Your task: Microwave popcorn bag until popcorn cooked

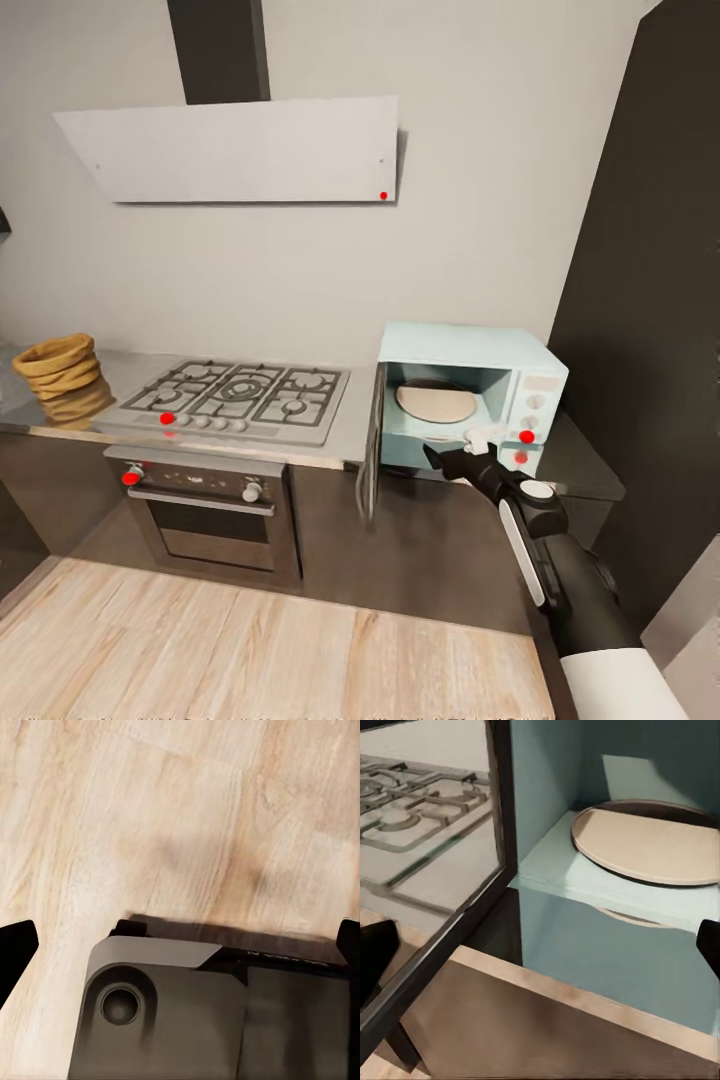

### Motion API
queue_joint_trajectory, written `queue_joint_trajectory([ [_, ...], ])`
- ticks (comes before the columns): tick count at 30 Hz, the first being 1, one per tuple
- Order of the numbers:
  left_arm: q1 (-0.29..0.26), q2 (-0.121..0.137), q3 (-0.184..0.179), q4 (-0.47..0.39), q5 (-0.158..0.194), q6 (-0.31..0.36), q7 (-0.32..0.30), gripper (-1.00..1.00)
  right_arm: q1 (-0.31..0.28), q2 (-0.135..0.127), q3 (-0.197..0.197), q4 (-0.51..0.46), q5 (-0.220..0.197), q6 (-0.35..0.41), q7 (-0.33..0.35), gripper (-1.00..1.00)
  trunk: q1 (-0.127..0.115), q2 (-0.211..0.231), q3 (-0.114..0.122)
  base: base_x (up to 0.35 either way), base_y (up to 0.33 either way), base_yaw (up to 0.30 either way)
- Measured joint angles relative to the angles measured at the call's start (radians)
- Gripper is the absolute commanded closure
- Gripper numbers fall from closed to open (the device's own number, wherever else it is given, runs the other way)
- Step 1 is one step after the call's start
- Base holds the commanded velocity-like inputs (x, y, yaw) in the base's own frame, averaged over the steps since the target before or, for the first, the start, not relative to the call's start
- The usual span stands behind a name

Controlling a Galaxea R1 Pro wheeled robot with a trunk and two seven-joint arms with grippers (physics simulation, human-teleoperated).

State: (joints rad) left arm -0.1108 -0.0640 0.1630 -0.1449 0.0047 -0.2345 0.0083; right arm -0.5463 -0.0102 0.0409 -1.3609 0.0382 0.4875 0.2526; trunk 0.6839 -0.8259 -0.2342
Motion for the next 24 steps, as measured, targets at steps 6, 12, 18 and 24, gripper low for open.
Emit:
queue_joint_trajectory([
  [6,0.0,0.0,0.0,0.0,0.002,0.0,0.0,-1.0,0.068,0.001,-0.039,-0.08,0.0,-0.001,-0.001,-1.0,0.0,0.0,0.0,-0.317,-0.084,0.0],
  [12,0.0,0.0,0.001,0.0,0.002,0.0,0.0,-1.0,0.124,0.0,-0.077,-0.103,0.003,-0.003,-0.009,-1.0,0.0,0.0,0.0,-0.339,-0.055,0.0],
  [18,0.0,0.0,0.001,0.0,0.002,0.0,0.0,-1.0,0.174,0.0,-0.078,-0.088,0.006,-0.052,-0.017,-1.0,0.0,0.0,0.0,-0.341,-0.003,0.0],
  [24,0.0,0.003,0.005,0.0,0.005,0.0,-0.002,-1.0,0.204,0.0,-0.071,0.253,0.034,-0.291,-0.016,-1.0,0.0,0.0,0.0,-0.251,0.155,0.0],
])
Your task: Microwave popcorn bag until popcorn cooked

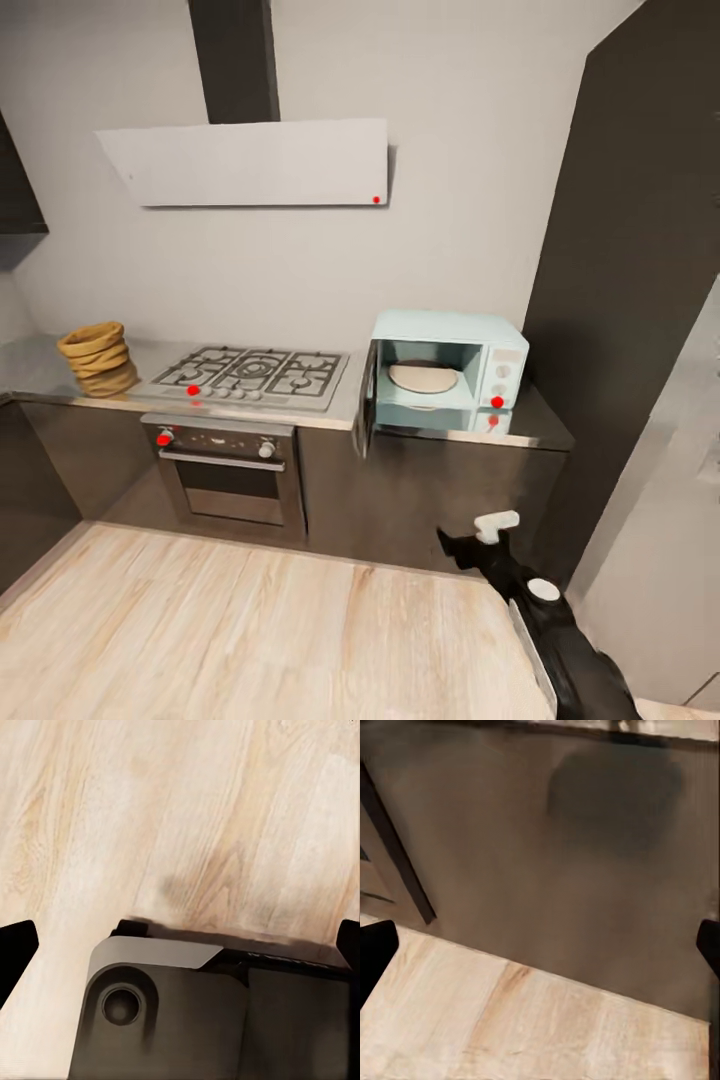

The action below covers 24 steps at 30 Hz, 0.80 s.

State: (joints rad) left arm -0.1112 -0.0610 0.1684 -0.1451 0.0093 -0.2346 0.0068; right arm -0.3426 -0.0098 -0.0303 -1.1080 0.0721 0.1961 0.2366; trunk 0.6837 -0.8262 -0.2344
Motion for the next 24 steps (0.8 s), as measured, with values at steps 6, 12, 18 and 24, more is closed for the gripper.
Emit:
queue_joint_trajectory([
  [6,0.0,0.003,0.001,0.0,0.002,0.0,-0.004,-1.0,-0.002,0.005,-0.002,0.255,0.04,-0.143,-0.001,-1.0,0.0,0.0,0.0,-0.011,0.344,0.0],
  [12,0.0,0.003,0.001,0.0,0.001,0.0,-0.004,-1.0,0.0,0.015,-0.001,0.397,0.035,-0.26,0.002,-1.0,0.0,0.0,0.0,0.0,0.35,0.015],
  [18,0.0,0.003,0.001,0.0,0.001,0.0,-0.004,-1.0,-0.001,0.026,0.0,0.495,0.038,-0.272,0.003,-1.0,0.0,0.0,0.0,0.0,0.35,0.239],
  [24,0.0,0.003,0.0,0.0,0.0,0.0,-0.005,-1.0,-0.002,0.067,0.003,0.559,0.042,-0.3,0.001,-1.0,0.0,0.0,0.0,0.02,0.35,0.284],
])
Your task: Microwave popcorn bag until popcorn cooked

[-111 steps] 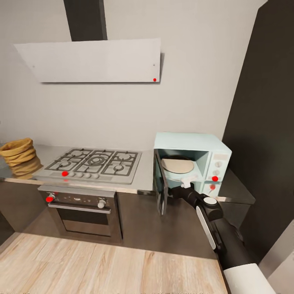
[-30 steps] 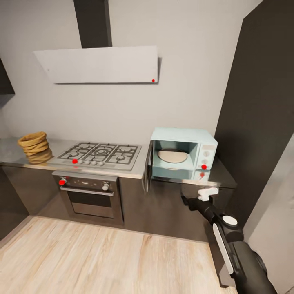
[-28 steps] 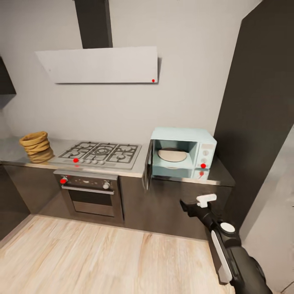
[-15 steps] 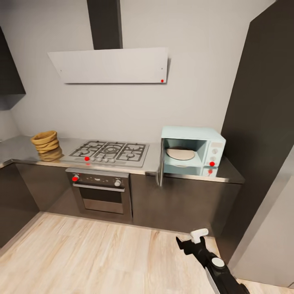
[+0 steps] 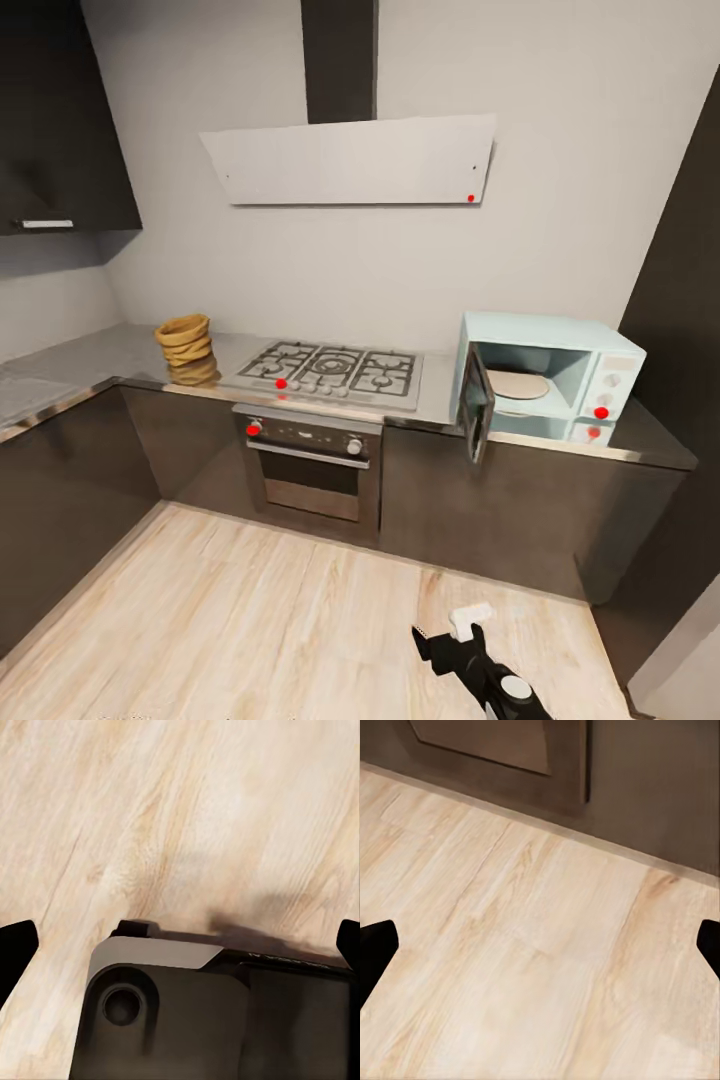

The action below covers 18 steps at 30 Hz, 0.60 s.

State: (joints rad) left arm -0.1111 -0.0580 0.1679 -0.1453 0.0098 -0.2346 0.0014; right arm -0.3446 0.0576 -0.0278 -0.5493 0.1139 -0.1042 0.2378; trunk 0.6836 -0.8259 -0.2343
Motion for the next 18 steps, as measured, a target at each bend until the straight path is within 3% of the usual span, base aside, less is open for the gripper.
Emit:
queue_joint_trajectory([
  [12,0.0,0.0,0.0,0.0,0.0,0.0,0.0,-1.0,-0.002,0.006,-0.005,0.04,-0.012,-0.002,-0.035,-1.0,0.0,0.0,0.0,0.099,0.35,0.283],
  [18,0.0,0.0,0.0,0.0,0.0,0.0,0.0,-1.0,0.0,-0.004,-0.001,0.04,-0.003,-0.006,-0.028,-1.0,0.0,0.0,0.0,0.154,0.349,0.045],
])
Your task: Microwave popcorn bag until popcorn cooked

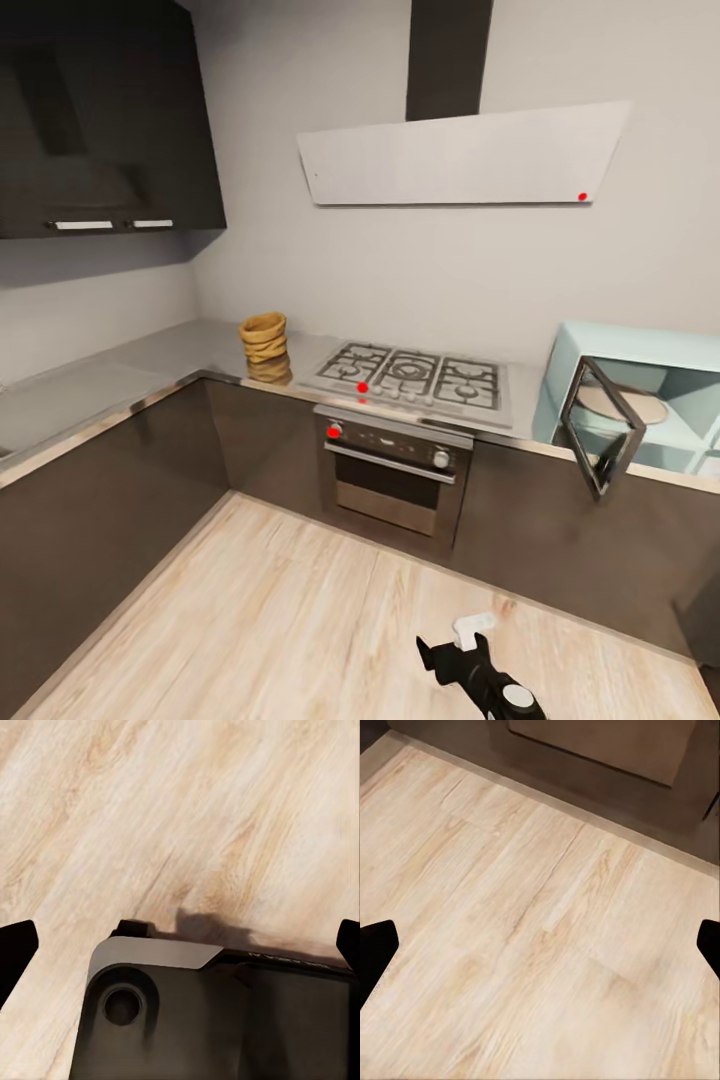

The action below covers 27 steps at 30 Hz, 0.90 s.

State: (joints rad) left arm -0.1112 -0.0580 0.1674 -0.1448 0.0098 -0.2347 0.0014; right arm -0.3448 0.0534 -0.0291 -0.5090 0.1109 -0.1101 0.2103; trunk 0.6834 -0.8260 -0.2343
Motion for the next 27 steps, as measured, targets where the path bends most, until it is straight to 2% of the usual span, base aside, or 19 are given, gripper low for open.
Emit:
queue_joint_trajectory([
  [3,0.0,0.0,0.0,0.001,0.0,0.0,0.0,-1.0,0.0,-0.001,0.002,0.0,0.003,0.0,-0.001,-1.0,0.0,0.0,0.0,0.216,0.301,0.001],
  [8,0.0,-0.004,0.0,-0.001,-0.001,0.0,0.0,-1.0,0.0,-0.001,0.009,0.0,0.008,0.002,0.001,-1.0,0.0,0.0,0.0,0.052,0.058,0.0],
  [14,-0.012,-0.002,0.003,0.0,0.003,0.008,0.008,-1.0,0.003,-0.002,0.01,0.003,0.01,0.002,0.003,-1.0,-0.023,0.042,0.019,0.002,0.002,0.0],
  [18,-0.02,-0.002,0.002,0.0,0.004,0.015,0.007,-1.0,0.003,-0.005,0.008,0.06,0.009,0.0,-0.003,-1.0,-0.038,0.07,0.031,0.0,0.0,0.0],
  [27,-0.02,-0.001,0.002,0.0,0.003,0.015,0.002,-1.0,0.003,-0.014,0.01,0.068,0.011,0.0,-0.001,-1.0,-0.073,0.133,0.06,0.037,0.0,0.0],
])
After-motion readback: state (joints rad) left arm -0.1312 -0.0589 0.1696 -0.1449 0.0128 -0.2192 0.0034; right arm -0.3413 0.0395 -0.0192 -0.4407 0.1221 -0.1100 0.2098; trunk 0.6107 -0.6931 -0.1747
